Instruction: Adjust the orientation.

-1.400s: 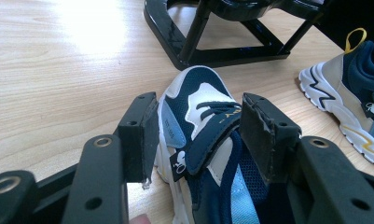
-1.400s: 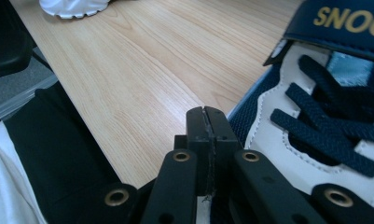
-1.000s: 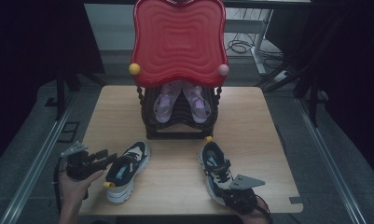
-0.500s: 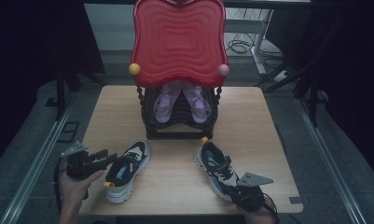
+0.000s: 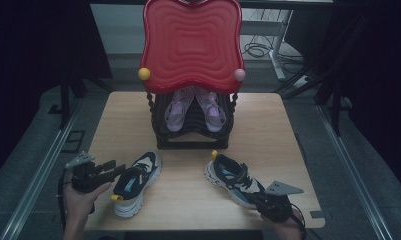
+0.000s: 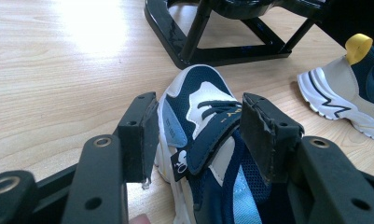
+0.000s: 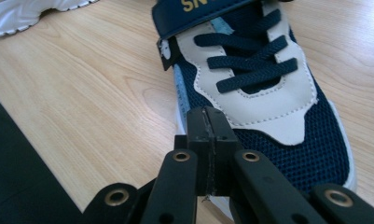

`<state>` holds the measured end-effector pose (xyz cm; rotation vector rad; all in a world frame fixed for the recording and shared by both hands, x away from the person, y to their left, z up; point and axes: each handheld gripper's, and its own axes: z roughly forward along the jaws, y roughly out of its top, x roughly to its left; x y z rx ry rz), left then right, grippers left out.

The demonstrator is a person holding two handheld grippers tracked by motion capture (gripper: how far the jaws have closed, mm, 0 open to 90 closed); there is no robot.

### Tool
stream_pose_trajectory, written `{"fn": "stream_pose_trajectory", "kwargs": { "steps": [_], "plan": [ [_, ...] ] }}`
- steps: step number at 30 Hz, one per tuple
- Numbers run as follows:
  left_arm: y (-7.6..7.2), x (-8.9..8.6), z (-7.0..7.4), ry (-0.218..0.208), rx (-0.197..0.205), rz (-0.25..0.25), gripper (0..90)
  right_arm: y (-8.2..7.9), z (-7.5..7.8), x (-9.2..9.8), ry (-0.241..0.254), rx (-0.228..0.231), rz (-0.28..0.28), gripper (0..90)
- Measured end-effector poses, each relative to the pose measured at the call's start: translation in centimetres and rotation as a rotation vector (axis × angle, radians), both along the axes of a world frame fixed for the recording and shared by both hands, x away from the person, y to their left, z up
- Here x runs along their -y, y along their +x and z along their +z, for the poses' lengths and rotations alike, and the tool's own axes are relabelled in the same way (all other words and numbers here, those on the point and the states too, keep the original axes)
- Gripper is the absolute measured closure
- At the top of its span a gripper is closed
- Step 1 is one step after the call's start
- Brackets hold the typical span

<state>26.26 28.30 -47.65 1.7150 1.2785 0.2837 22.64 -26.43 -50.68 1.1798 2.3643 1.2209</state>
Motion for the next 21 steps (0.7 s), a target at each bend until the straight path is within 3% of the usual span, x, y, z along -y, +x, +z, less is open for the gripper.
{"fn": "stream_pose_trajectory", "kwargs": {
  "steps": [21],
  "plan": [
    [0.0,0.1,0.0,0.003,-0.001,0.0,47.3,2.2,-0.2,2.5,0.013,-0.002,-0.088,89.6]
  ]
}}
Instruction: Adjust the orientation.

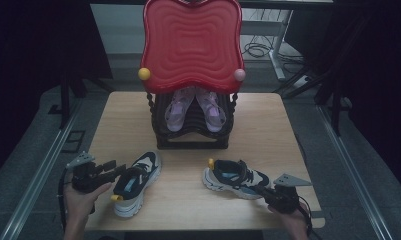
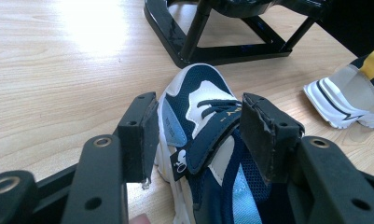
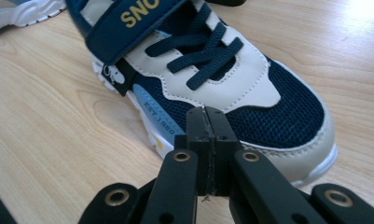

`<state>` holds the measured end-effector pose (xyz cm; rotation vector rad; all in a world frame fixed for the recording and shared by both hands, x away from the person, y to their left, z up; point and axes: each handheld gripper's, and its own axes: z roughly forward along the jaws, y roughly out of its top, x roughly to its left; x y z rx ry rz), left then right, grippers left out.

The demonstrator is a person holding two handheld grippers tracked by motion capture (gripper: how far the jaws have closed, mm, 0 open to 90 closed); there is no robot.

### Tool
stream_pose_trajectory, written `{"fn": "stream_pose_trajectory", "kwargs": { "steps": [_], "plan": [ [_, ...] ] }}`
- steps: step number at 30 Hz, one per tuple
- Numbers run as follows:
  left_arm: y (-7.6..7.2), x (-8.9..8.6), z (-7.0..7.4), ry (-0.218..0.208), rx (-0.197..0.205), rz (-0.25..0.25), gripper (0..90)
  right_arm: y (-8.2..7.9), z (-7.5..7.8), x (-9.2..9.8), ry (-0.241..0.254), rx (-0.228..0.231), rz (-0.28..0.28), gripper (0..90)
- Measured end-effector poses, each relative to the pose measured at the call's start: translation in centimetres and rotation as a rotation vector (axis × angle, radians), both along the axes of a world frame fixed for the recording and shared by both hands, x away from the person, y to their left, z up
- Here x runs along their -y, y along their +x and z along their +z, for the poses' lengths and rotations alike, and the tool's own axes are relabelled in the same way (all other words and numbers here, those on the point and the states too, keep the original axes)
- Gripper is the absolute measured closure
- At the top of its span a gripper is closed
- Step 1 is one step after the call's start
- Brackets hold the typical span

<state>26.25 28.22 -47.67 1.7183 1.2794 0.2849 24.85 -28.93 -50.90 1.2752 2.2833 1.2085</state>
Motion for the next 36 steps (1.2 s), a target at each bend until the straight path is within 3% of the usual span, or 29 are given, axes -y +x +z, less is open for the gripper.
{"fn": "stream_pose_trajectory", "kwargs": {
  "steps": [21,32,36],
  "plan": [
    [0.1,0.1,-0.1,0.006,-0.008,-0.004,47.1,2.8,0.0,0.8,-0.033,0.01,-0.038,89.6],
    [0.2,0.2,-0.3,-0.002,-0.013,-0.005,46.8,4.4,-0.1,1.0,-0.014,-0.007,-0.044,89.6],
    [0.1,0.2,-0.2,-0.001,-0.013,-0.003,46.5,5.1,0.0,0.8,-0.04,0.005,-0.047,89.6]
  ]
}}
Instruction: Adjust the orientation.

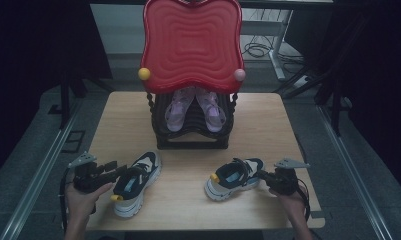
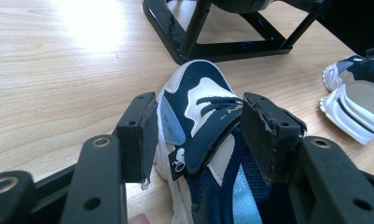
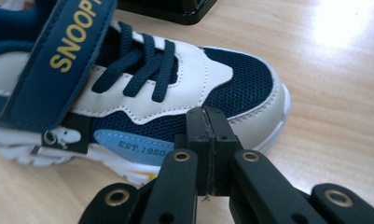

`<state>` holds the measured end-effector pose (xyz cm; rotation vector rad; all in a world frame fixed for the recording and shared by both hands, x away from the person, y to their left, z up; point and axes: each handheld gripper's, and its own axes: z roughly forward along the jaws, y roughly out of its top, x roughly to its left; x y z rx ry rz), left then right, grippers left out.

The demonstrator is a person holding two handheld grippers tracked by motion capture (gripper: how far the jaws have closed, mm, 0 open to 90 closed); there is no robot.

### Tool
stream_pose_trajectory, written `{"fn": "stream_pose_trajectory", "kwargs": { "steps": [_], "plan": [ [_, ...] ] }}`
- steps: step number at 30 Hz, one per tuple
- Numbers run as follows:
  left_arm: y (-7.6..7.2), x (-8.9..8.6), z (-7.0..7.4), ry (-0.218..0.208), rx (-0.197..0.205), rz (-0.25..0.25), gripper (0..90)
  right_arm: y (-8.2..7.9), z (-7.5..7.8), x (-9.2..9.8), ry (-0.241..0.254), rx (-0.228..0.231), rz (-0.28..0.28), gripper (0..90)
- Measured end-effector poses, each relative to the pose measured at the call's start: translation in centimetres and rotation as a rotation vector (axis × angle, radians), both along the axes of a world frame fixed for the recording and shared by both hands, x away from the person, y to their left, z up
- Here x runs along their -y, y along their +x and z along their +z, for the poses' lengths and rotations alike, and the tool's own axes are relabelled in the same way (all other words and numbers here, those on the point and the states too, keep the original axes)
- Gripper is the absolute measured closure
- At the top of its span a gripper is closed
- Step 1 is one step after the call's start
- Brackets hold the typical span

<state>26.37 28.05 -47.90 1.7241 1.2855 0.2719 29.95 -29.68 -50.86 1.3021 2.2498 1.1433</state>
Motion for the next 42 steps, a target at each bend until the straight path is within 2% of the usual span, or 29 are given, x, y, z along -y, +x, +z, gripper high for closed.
{"fn": "stream_pose_trajectory", "kwargs": {
  "steps": [10,17,24,34,38,42],
  "plan": [
    [-0.1,-0.1,0.0,0.002,0.003,0.007,46.5,2.4,0.2,-0.9,-0.044,0.01,0.018,89.6],
    [0.0,-0.1,0.0,0.002,0.003,0.006,46.5,4.1,0.4,-1.6,-0.067,-0.011,0.035,89.6],
    [-0.1,-0.3,0.0,0.001,0.003,0.008,46.5,5.4,0.3,-2.0,-0.052,-0.022,0.037,89.6],
    [0.0,-0.2,0.0,0.001,0.004,0.006,46.5,6.2,0.3,-2.7,-0.058,-0.021,0.05,89.7],
    [0.0,-0.1,0.0,0.002,0.003,0.004,46.6,6.1,0.3,-2.6,-0.045,-0.022,0.055,89.7],
    [0.0,-0.1,0.0,0.003,0.003,0.005,46.5,6.0,0.3,-3.3,-0.038,-0.017,0.084,89.7]
  ]
}}
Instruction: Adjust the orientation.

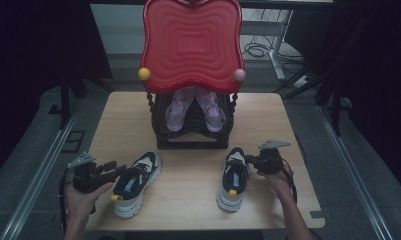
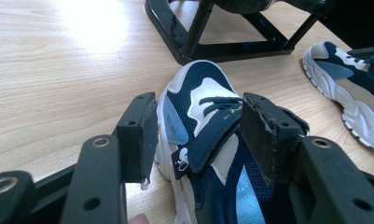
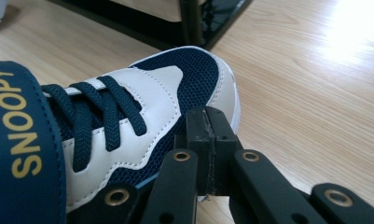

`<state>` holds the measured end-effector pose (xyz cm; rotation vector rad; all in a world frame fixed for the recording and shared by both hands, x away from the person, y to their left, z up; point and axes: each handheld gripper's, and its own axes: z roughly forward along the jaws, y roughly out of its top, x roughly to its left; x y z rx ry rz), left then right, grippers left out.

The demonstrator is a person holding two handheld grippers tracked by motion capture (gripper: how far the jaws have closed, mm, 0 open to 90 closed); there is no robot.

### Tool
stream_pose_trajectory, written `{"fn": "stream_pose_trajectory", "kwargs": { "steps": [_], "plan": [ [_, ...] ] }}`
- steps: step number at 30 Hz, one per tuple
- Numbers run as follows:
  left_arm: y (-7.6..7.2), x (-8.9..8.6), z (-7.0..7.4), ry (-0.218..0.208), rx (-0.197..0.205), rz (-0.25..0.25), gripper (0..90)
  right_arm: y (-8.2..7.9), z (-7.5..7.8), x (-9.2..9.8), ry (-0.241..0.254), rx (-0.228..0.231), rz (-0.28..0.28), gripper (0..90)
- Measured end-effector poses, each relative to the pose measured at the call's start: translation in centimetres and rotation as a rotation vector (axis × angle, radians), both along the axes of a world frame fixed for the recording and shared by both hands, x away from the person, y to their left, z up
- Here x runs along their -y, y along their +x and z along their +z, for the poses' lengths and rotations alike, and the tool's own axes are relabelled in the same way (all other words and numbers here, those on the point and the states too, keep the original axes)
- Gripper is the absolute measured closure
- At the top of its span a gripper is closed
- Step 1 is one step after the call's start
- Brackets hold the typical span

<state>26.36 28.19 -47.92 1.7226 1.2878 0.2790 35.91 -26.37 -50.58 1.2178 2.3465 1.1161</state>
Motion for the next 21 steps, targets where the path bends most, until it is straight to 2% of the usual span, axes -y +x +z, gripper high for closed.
{"fn": "stream_pose_trajectory", "kwargs": {
  "steps": [6,10,16,21],
  "plan": [
    [0.0,0.0,0.0,-0.002,0.0,0.001,46.5,-0.1,-0.1,-0.9,0.009,0.001,0.034,89.6],
    [0.0,0.0,0.0,-0.001,0.001,0.001,46.5,0.0,-0.2,-1.5,0.03,-0.001,0.074,89.6],
    [0.0,0.0,0.0,-0.001,0.001,0.001,46.5,0.1,-0.3,-2.3,0.035,0.007,0.123,89.6],
    [0.0,0.0,0.0,-0.001,0.001,0.001,46.5,0.2,-0.5,-2.5,0.069,-0.002,0.151,89.6]
  ]
}}
